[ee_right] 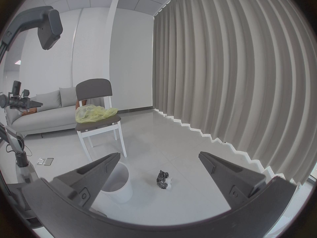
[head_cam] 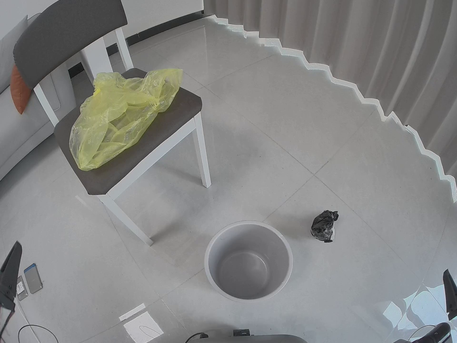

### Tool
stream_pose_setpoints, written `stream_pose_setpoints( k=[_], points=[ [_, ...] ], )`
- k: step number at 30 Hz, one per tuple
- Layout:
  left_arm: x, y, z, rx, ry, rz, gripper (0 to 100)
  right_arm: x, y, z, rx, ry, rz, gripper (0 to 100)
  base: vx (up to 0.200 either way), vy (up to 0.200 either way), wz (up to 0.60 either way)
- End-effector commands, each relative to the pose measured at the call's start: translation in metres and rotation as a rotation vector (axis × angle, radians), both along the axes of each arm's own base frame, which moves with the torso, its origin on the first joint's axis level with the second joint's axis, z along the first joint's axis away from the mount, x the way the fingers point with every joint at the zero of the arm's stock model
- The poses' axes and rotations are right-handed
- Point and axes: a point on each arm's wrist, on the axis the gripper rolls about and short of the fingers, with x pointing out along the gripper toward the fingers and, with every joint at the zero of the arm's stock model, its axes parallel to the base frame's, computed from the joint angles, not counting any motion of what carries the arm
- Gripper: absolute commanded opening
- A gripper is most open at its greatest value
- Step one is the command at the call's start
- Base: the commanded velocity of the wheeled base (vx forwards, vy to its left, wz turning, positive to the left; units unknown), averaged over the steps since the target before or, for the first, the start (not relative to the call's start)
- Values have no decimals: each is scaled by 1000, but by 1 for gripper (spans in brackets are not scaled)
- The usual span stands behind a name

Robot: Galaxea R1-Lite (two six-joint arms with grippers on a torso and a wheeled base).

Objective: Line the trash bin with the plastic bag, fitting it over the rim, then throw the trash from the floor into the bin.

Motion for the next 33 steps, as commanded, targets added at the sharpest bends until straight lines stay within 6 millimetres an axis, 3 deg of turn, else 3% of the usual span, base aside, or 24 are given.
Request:
stream_pose_setpoints(
  k=[1,4,7,11,19,26,28,29,33],
  points=[
    [100,-6,38,60,200,-39,100,13,1,37,-34,33,25,100,0,0,0],
    [119,-7,36,77,230,-30,100,13,1,37,-39,32,48,100,0,0,0],
    [151,-9,37,82,248,-13,100,13,1,40,-42,30,63,100,0,0,0],
    [170,-10,43,101,232,14,100,19,1,41,-60,56,52,100,0,0,0],
    [197,-19,31,193,286,68,100,19,2,39,-54,67,51,100,0,0,0],
    [235,-25,29,246,264,169,100,20,2,40,-61,70,46,100,0,0,0],
    [235,-25,29,246,264,169,100,20,2,40,-61,70,46,100,0,0,0],
    [250,-32,29,247,242,190,100,20,2,39,-60,72,38,100,0,0,0],
    [264,-41,26,276,258,230,100,20,3,39,-61,74,44,100,0,0,0]
  ],
)
